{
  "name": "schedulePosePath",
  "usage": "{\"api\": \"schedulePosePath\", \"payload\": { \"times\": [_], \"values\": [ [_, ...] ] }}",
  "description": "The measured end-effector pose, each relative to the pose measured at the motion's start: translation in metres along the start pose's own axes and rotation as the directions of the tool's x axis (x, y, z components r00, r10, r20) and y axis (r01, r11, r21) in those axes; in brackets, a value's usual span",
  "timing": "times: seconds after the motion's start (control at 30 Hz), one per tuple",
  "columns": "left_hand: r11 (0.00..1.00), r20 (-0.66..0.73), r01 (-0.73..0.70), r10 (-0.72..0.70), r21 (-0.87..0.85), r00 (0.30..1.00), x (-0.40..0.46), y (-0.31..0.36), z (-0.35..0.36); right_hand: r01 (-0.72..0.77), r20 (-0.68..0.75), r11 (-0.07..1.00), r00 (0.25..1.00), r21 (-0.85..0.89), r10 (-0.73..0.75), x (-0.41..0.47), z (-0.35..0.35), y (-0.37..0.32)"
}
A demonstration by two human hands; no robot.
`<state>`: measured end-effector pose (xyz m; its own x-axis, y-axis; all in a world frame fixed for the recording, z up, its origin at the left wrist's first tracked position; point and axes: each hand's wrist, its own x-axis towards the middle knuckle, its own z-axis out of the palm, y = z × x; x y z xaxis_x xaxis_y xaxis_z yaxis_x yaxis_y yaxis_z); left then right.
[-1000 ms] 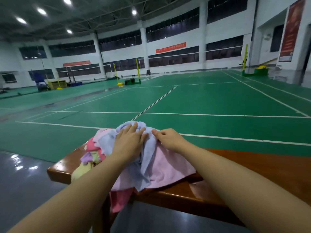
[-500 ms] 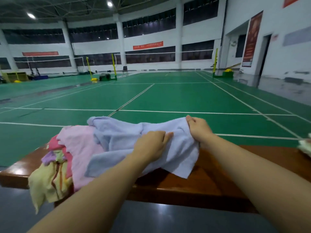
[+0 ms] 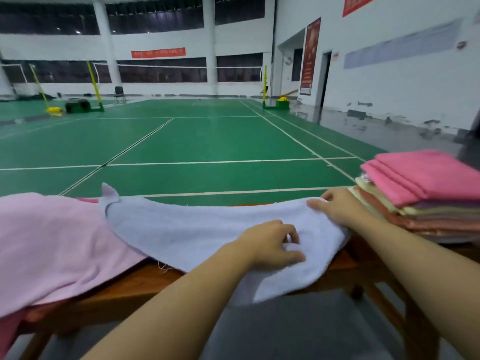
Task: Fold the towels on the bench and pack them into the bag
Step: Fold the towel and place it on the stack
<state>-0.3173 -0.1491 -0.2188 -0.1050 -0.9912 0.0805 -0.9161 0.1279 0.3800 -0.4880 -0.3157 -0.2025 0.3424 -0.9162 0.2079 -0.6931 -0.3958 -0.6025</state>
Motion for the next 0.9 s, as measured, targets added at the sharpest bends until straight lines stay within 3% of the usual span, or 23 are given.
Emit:
{"api": "schedulePosePath", "payload": {
  "times": [0.07,0.13,0.23,0.3,0.43,0.6,0.73,0.83,0.9],
  "values": [
    [0.966,-0.016,-0.02,0.016,-0.256,1.0,0.009,0.014,-0.004,0.034,-0.027,0.999,0.999,0.026,-0.033,-0.002,-0.007,-0.002],
    [0.884,-0.135,-0.001,-0.071,-0.467,0.988,0.018,0.014,-0.014,0.08,-0.062,0.996,0.995,0.04,-0.077,-0.008,-0.015,-0.006],
    [0.92,-0.413,0.053,-0.225,-0.387,0.883,0.037,-0.017,-0.031,0.142,-0.029,0.984,0.99,0.112,-0.139,-0.012,-0.019,-0.005],
    [0.922,-0.379,0.105,-0.255,-0.373,0.89,0.045,-0.037,-0.04,0.176,0.046,0.969,0.981,0.173,-0.187,-0.014,-0.017,-0.005],
    [0.866,-0.161,0.074,-0.175,-0.495,0.971,0.051,-0.035,-0.033,0.233,0.148,0.934,0.949,0.272,-0.28,-0.015,-0.01,-0.014],
    [0.84,-0.161,0.033,-0.142,-0.541,0.977,0.07,-0.006,-0.021,0.25,0.248,0.912,0.908,0.324,-0.337,-0.022,-0.019,-0.03],
    [0.898,-0.213,0.053,-0.161,-0.438,0.964,0.071,-0.012,-0.037,0.218,0.253,0.968,0.936,0.122,-0.243,-0.017,-0.037,-0.024],
    [0.941,-0.249,0.088,-0.176,-0.327,0.952,0.061,-0.038,-0.057,0.197,0.146,0.973,0.973,-0.123,-0.179,-0.007,-0.047,-0.003],
    [0.949,-0.235,0.129,-0.201,-0.289,0.951,0.052,-0.06,-0.07,0.166,0.062,0.967,0.986,-0.195,-0.156,-0.001,-0.048,0.009]
  ]
}}
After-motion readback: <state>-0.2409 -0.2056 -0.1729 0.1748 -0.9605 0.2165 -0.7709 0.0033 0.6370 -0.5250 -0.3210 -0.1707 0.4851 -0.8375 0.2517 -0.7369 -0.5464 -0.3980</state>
